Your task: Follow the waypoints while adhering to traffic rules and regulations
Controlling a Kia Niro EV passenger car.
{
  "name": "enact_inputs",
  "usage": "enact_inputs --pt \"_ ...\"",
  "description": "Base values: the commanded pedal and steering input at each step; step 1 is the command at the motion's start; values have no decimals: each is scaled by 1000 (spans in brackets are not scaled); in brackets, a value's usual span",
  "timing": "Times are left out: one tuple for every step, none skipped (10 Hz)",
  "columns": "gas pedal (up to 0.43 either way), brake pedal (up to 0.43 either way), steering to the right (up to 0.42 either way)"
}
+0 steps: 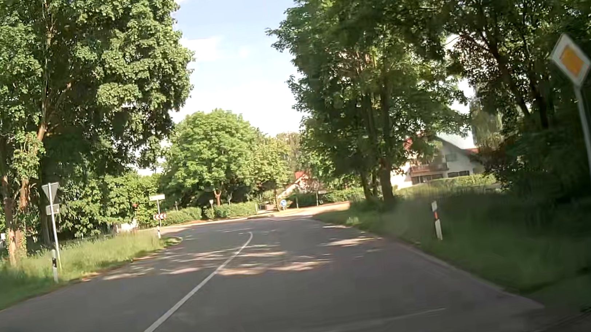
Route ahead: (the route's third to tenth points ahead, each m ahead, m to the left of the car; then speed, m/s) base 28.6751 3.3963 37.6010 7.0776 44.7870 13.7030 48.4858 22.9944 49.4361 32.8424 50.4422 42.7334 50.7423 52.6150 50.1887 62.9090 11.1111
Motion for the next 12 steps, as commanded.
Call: enact_inputs --pt "20 0 6" --pt "20 0 4" --pt "20 0 -1" --pt "20 0 -3" --pt "20 0 -3" --pt "20 0 -3" --pt "20 0 -5" --pt "20 0 -7" --pt "20 0 -19" --pt "20 0 -34" --pt "20 0 -44" --pt "20 0 -47"
